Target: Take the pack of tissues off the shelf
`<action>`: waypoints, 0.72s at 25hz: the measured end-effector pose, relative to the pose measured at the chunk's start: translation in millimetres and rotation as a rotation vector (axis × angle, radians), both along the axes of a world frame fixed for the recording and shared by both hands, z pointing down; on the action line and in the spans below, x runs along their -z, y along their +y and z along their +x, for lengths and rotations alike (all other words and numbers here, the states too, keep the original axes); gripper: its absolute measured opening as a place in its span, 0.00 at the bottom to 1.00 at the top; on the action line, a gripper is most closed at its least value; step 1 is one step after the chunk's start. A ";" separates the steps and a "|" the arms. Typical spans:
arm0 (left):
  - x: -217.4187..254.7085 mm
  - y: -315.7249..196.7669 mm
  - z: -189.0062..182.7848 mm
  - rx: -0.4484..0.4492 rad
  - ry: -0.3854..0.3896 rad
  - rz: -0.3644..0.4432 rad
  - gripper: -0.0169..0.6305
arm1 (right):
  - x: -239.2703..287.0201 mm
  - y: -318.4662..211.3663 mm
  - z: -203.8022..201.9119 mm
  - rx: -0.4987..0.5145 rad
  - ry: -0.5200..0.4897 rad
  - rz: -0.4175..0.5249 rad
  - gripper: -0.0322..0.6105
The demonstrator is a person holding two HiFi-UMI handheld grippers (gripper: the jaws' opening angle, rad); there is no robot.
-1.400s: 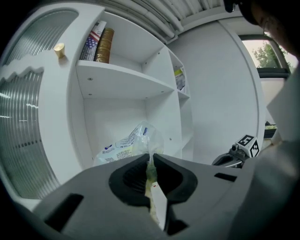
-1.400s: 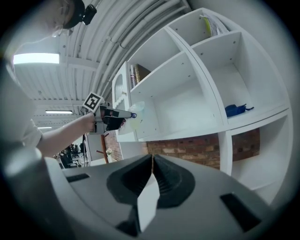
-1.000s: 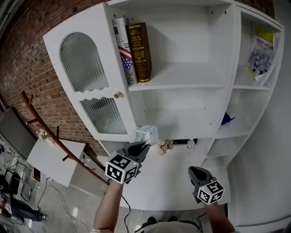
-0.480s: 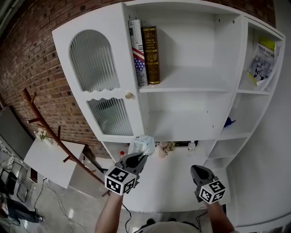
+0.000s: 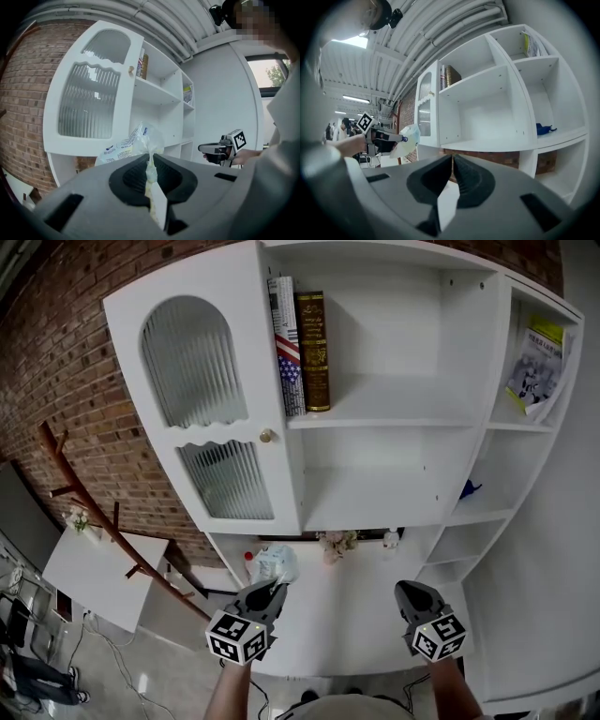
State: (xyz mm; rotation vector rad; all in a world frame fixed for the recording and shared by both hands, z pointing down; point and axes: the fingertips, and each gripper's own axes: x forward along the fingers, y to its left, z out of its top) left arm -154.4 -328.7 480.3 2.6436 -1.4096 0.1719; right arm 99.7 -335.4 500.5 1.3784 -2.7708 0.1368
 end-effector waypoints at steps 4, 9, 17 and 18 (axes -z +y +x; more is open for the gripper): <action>-8.4 4.2 -13.3 0.033 0.032 0.005 0.09 | 2.8 2.8 5.1 -0.016 0.003 0.018 0.10; -19.9 9.9 -25.4 0.063 0.056 0.001 0.09 | 4.6 6.4 12.1 -0.042 -0.008 0.024 0.10; -31.6 13.1 -35.2 0.090 0.078 -0.012 0.09 | 1.1 7.3 16.5 -0.065 -0.012 0.012 0.10; -32.4 13.0 -35.3 0.090 0.079 -0.012 0.09 | 1.3 7.3 16.1 -0.066 -0.012 0.013 0.10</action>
